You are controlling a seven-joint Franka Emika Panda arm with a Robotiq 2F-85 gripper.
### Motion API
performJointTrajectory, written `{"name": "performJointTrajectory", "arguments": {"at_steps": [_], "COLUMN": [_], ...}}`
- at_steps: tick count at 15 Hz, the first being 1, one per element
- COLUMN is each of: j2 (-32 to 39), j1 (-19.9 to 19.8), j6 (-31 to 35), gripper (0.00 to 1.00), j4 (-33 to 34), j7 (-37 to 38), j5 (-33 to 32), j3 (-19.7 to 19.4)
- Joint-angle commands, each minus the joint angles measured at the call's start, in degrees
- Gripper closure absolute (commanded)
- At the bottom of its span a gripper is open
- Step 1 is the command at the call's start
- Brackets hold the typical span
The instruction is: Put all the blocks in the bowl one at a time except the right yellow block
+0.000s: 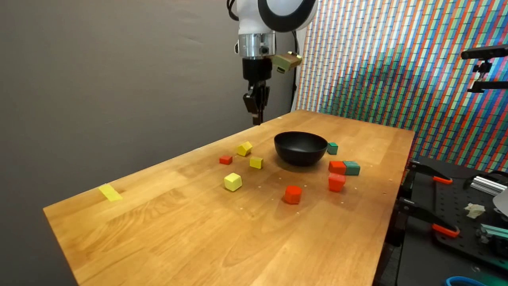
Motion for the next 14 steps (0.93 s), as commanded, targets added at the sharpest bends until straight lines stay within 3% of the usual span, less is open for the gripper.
{"name": "performJointTrajectory", "arguments": {"at_steps": [1, 7, 13, 14], "j2": [-3.0, 3.9, 13.5, 14.9], "j1": [-1.1, -0.8, -0.9, -0.9], "j6": [-2.6, -1.1, -0.7, -0.7], "gripper": [0.47, 0.0, 0.0, 0.17], "j4": [-2.9, -0.9, 4.5, 5.7], "j7": [-0.4, -2.4, -2.8, -2.9], "j5": [1.3, 2.4, 1.9, 1.9], "j3": [0.8, 2.6, 1.8, 1.8]}}
